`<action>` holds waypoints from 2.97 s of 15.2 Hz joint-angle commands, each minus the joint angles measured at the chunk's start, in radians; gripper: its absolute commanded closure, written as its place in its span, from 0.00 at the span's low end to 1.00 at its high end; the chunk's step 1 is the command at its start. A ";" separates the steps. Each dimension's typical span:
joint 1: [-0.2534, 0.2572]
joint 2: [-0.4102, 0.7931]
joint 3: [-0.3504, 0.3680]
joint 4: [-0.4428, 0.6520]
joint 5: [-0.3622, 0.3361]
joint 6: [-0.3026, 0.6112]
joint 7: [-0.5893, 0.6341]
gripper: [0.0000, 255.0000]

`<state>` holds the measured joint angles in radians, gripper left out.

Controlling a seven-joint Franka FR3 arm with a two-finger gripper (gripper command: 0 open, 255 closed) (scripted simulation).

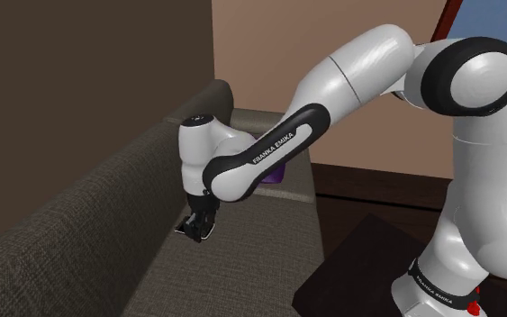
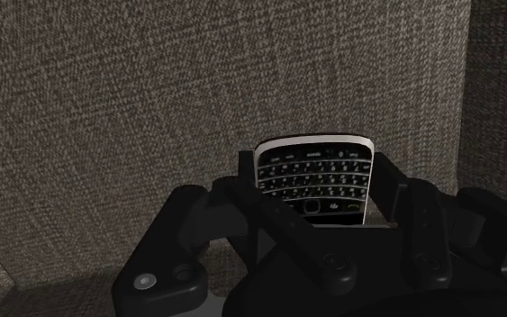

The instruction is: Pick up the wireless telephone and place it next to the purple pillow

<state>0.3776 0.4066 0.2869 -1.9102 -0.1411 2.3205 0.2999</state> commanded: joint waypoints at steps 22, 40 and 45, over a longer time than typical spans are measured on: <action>-0.377 -0.216 -0.135 -0.298 0.126 0.092 -0.575 1.00; -0.642 -0.098 -0.281 -0.117 0.171 0.022 -1.015 1.00; -0.712 -0.022 -0.309 0.001 0.185 -0.022 -1.120 1.00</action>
<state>-0.3163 0.3669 -0.0154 -1.9365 0.0401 2.3086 -0.7925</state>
